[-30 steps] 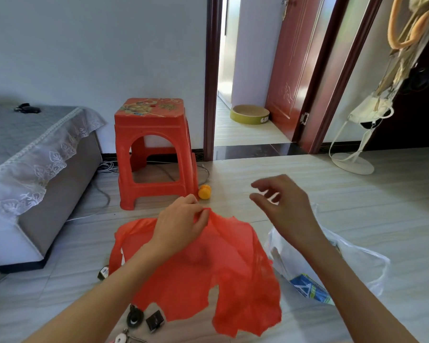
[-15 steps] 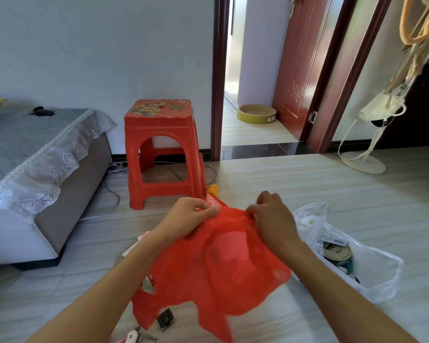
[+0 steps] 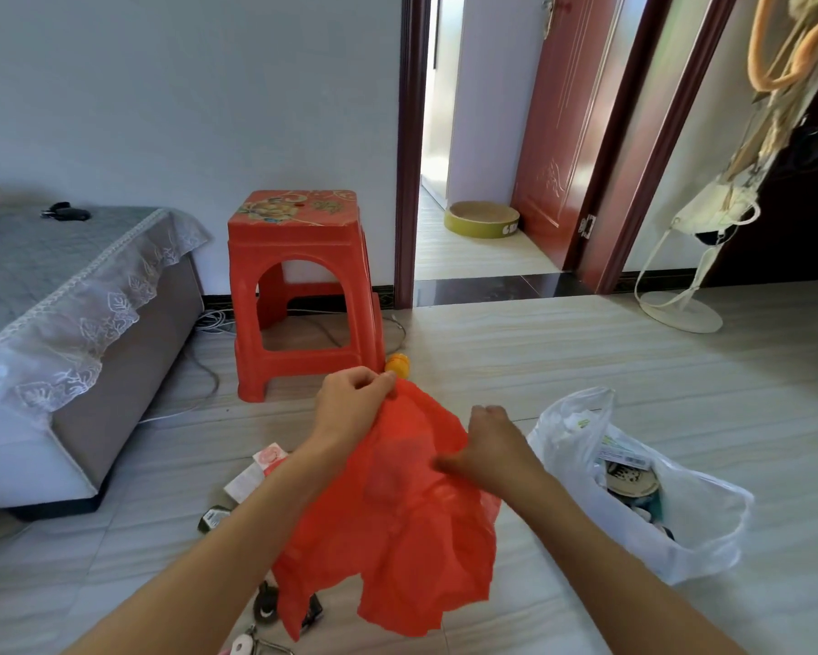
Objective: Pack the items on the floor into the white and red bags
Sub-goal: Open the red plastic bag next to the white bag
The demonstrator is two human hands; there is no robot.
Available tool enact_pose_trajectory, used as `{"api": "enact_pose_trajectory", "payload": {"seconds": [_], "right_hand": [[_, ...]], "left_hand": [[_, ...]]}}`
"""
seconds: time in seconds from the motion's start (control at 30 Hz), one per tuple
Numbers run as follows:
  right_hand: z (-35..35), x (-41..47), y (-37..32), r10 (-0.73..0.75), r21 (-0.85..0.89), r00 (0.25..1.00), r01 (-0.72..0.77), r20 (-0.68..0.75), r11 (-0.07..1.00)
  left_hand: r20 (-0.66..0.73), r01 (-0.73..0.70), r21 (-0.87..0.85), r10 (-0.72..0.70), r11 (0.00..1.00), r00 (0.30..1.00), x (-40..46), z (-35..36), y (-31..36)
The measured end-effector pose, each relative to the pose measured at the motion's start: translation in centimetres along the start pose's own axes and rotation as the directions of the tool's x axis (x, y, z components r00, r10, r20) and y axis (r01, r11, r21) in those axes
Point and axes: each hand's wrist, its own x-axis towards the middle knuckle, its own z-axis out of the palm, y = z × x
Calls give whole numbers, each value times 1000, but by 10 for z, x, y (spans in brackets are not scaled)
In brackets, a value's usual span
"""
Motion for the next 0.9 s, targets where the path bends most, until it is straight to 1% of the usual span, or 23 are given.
{"api": "enact_pose_trajectory", "payload": {"seconds": [0.03, 0.07, 0.1, 0.17, 0.2, 0.23, 0.3, 0.37, 0.4, 0.43, 0.47, 0.5, 0.53, 0.57, 0.6, 0.63, 0.67, 0.7, 0.73, 0.77, 0.8, 0.83, 0.9], "right_hand": [[0, 3, 3, -27, -89, 999, 24, -30, 996], [-3, 6, 7, -66, -118, 995, 58, -68, 991], [-8, 10, 12, -109, -95, 988, 99, -105, 991], [-23, 14, 22, -149, 59, 971, 162, -186, 985], [-30, 13, 26, -148, 158, 965, 184, -215, 970], [-36, 11, 30, -146, 247, 963, 202, -228, 948], [-42, 10, 39, -157, 387, 964, 232, -215, 893], [-46, 9, 48, -130, 492, 970, 216, -203, 843], [-48, 9, 51, -102, 572, 974, 202, -202, 795], [-50, 9, 54, -67, 681, 980, 178, -186, 710], [-51, 8, 54, -39, 794, 989, 140, -146, 591], [-52, 7, 53, -28, 877, 995, 94, -92, 471], [-51, 6, 52, -36, 918, 998, 57, -46, 393], [-49, 5, 49, -53, 932, 999, 28, -9, 362], [-48, 5, 46, -77, 938, 997, 8, 20, 348], [-46, 4, 43, -108, 940, 993, -8, 48, 342], [-46, 3, 40, -135, 944, 988, -25, 74, 330], [-45, 2, 36, -157, 949, 983, -46, 99, 311], [-45, 2, 34, -177, 954, 977, -64, 119, 292], [-45, 2, 31, -190, 959, 972, -83, 138, 270], [-44, 2, 29, -197, 961, 969, -94, 148, 260], [-44, 2, 28, -199, 958, 968, -94, 151, 272], [-44, 3, 29, -195, 944, 970, -77, 145, 320]], "left_hand": [[11, 25, -33, -24, 999, 1000, -1, -1, 0], [10, 47, -59, -46, 997, 999, -1, -2, 1], [-3, 72, -95, -73, 993, 997, 0, -5, -1], [-39, 96, -196, -106, 976, 994, 3, -13, -6], [-51, 81, -224, -95, 971, 994, 4, -17, -9], [-62, 50, -217, -65, 975, 996, 5, -20, -12], [-86, -18, -142, 6, 990, 996, 7, -23, -19], [-113, -41, -86, 31, 995, 993, 12, -26, -26], [-107, -35, -92, 25, 995, 994, 15, -28, -28], [-82, -20, -95, 12, 995, 997, 18, -30, -32], [-47, -14, -65, 11, 998, 999, 20, -31, -37], [-14, -35, 31, 35, 999, 999, 21, -32, -41], [16, -93, 172, 91, 981, 996, 20, -31, -44], [44, -184, 313, 179, 932, 983, 17, -29, -44], [70, -308, 409, 307, 859, 949, 12, -26, -39], [101, -452, 442, 458, 775, 883, 6, -23, -33], [149, -598, 422, 599, 681, 787, 1, -18, -25], [213, -714, 383, 696, 586, 685, -6, -12, -15], [293, -799, 322, 748, 509, 595, -14, -5, -8], [373, -840, 266, 753, 473, 542, -21, 2, -4], [435, -847, 228, 729, 479, 529, -28, 9, -1], [462, -837, 213, 703, 505, 541, -33, 15, -1], [414, -811, 224, 700, 540, 581, -35, 21, -4]]}}
